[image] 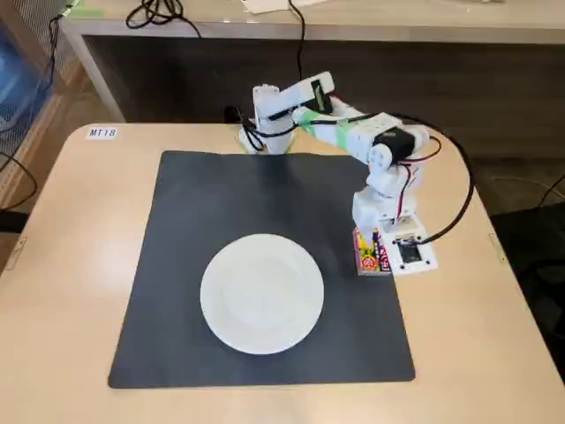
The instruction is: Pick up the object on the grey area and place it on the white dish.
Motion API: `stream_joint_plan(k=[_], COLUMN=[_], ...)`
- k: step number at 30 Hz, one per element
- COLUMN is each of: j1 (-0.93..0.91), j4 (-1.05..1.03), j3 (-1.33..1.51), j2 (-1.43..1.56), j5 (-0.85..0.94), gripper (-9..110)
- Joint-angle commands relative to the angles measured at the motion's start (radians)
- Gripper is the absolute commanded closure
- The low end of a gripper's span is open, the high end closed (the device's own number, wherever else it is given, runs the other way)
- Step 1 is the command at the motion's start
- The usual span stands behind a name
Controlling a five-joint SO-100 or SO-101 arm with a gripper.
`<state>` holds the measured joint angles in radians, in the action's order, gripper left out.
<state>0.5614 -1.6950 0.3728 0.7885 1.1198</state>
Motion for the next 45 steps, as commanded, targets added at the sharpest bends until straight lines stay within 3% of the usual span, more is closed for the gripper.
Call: stream_joint_plan(k=[1, 13, 23, 45], j1=[0.014, -0.006, -0.023, -0.031], j4=[-0.003, -0.003, 0.005, 0.006], j3=[-0.011, 0.187, 0.173, -0.126], j2=[0.017, 0.051, 0.002, -0.229], j5=[-0.02, -0.055, -0.051, -0.038], gripper=[71, 66, 64, 68])
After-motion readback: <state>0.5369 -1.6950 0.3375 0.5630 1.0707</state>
